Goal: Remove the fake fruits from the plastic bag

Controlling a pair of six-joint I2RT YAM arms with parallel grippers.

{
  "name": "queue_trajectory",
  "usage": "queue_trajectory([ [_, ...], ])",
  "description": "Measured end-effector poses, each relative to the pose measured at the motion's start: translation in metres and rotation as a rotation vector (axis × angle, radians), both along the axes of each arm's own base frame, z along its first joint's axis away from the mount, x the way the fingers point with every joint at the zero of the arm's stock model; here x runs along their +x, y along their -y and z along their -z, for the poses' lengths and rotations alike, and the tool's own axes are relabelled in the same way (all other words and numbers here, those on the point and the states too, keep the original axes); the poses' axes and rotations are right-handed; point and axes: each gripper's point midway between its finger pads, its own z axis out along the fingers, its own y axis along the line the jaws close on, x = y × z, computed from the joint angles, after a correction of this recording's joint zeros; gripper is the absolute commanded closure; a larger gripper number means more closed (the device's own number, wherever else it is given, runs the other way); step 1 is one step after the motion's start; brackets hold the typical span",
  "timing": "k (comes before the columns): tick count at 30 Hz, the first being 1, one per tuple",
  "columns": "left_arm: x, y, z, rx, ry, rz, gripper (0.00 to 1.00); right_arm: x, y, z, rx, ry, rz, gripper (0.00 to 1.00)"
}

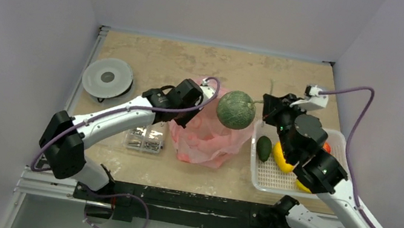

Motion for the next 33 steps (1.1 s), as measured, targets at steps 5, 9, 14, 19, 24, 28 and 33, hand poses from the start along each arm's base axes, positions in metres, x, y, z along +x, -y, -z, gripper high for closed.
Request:
queue_trajectory([
  [5,0.033,-0.006,-0.006,-0.001,-0.046,-0.104,1.0,-0.012,0.072,0.004,-0.072,-0.052,0.301,1.0],
  [9,0.049,0.006,-0.016,-0.023,-0.025,-0.114,1.0,-0.024,0.116,0.019,-0.154,-0.112,0.506,1.0],
  [14,0.058,0.006,-0.012,0.008,-0.009,-0.129,0.7,-0.034,0.155,0.051,-0.301,-0.215,0.722,1.0],
  [19,0.057,0.002,-0.011,0.018,-0.01,-0.134,0.38,-0.032,0.182,0.084,-0.405,-0.32,0.88,1.0],
  [24,0.043,-0.008,-0.032,-0.039,0.037,-0.13,0.21,-0.037,0.209,0.116,-0.449,-0.409,0.98,0.9],
  [28,0.034,-0.017,-0.063,-0.115,0.113,-0.13,0.17,-0.036,0.223,0.125,-0.417,-0.445,1.026,0.84],
  [33,0.029,-0.025,-0.092,-0.196,0.207,-0.138,0.17,-0.04,0.237,0.131,-0.364,-0.475,1.059,0.48],
])
